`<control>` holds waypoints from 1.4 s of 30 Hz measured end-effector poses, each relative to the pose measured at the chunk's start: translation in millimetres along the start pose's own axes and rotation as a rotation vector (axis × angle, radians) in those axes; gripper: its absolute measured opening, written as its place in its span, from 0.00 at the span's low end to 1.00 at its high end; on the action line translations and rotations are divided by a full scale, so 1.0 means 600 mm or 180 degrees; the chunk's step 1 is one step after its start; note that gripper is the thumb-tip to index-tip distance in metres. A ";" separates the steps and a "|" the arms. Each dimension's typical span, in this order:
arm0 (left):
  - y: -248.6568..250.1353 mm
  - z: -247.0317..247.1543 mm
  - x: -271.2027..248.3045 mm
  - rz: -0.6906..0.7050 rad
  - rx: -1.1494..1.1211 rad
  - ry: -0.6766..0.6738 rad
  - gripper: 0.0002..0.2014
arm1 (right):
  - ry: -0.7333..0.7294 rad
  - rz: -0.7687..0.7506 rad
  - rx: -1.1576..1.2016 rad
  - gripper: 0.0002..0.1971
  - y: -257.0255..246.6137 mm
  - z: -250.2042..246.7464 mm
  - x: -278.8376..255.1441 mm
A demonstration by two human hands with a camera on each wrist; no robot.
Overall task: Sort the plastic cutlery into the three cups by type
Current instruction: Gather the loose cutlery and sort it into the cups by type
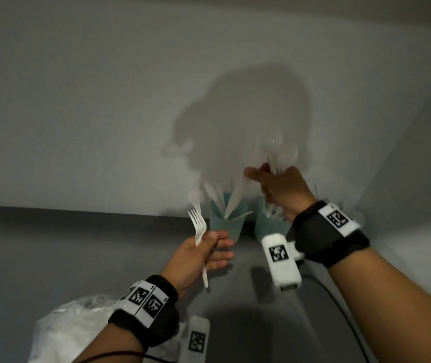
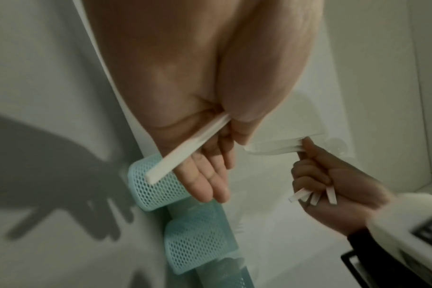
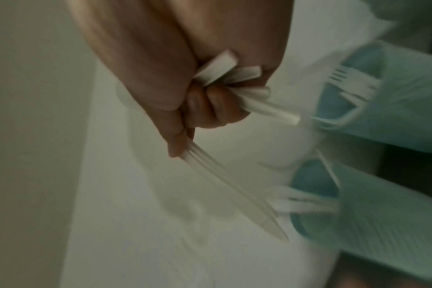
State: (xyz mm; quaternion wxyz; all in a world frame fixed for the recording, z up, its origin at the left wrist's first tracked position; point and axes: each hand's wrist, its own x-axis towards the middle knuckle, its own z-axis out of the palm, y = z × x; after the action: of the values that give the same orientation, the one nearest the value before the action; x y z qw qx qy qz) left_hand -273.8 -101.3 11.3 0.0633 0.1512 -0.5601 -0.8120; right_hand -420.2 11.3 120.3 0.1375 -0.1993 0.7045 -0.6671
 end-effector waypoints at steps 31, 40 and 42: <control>0.048 0.018 0.001 -0.0325 -0.0472 -0.0469 0.07 | -0.0966 0.0009 -0.0829 0.15 0.017 0.026 -0.069; 0.020 0.121 0.003 -0.0830 0.0072 -0.1443 0.12 | -0.1278 0.0633 -0.0302 0.01 0.048 -0.073 -0.144; 0.005 0.145 0.013 -0.0822 0.0168 -0.1506 0.18 | -0.1054 0.0587 -0.0384 0.02 0.050 -0.098 -0.154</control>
State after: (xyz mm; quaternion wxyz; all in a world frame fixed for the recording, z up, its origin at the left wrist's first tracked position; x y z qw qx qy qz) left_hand -308.8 -26.9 41.6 -0.1774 0.0289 -0.5564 -0.8112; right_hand -368.6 107.4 87.9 0.2999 -0.2487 0.7262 -0.5664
